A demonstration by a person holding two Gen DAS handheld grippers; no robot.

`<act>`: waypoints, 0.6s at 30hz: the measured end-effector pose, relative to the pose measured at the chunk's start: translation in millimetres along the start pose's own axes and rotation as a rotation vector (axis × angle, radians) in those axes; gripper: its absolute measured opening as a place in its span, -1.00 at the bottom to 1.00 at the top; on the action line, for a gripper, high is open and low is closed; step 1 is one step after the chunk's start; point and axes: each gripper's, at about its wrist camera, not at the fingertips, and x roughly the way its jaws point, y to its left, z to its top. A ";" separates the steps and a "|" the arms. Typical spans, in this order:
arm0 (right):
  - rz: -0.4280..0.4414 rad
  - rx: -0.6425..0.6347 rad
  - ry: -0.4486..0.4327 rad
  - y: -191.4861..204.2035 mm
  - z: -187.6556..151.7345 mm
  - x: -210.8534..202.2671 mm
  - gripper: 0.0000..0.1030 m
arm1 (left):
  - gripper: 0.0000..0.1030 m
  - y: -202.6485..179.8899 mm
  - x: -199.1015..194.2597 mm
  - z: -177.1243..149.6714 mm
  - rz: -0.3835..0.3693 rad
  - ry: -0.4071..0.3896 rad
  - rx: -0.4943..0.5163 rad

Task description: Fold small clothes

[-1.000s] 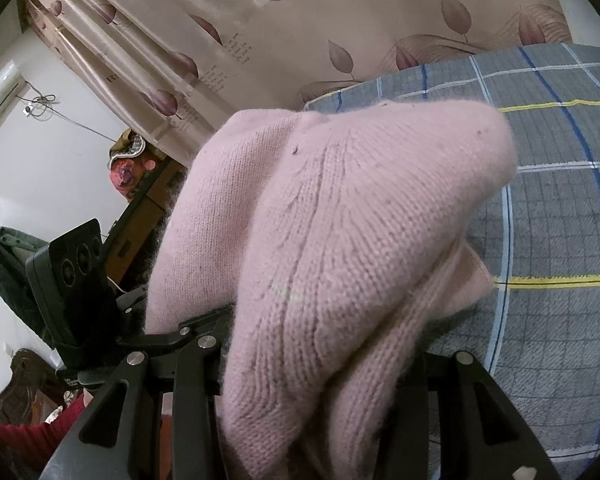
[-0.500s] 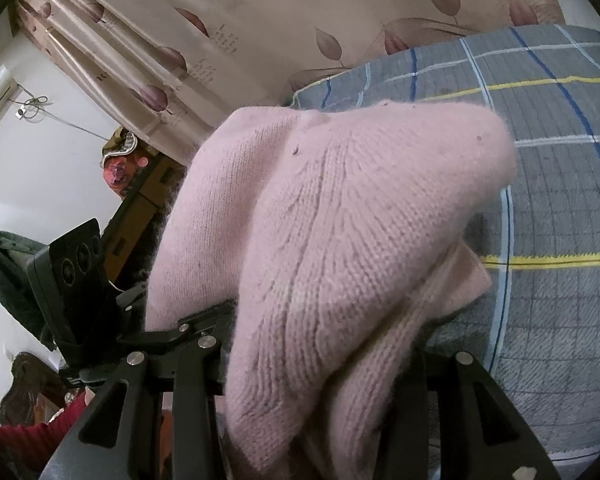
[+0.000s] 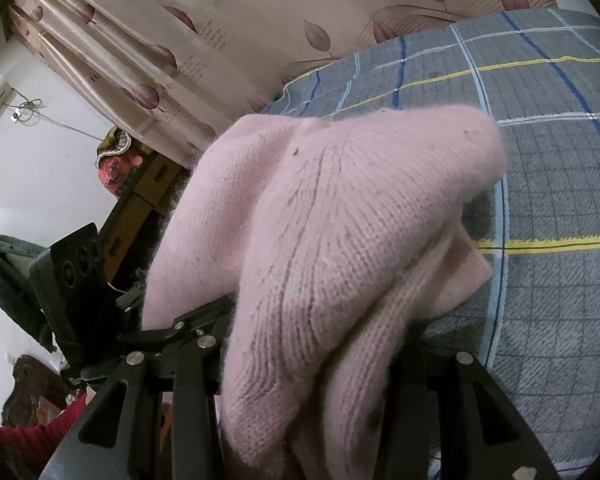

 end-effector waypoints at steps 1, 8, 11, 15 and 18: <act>-0.006 -0.003 0.002 -0.3 -0.7 0.1 -0.23 | 0.15 -0.6 0.1 -0.4 0.002 -0.002 0.000; -0.078 -0.032 0.003 -0.1 -11.4 -0.3 -0.18 | 0.41 -1.4 1.6 -6.9 0.042 -0.022 -0.008; -0.108 -0.045 -0.008 0.1 -22.0 -4.3 -0.12 | 0.61 -3.5 0.3 -11.3 0.085 -0.042 0.008; -0.141 -0.069 -0.039 1.3 -35.4 -12.7 -0.08 | 0.78 -9.8 -4.3 -16.9 0.153 -0.078 0.060; -0.171 -0.084 -0.055 4.8 -42.9 -19.1 -0.02 | 0.86 -16.3 -8.3 -21.4 0.221 -0.109 0.106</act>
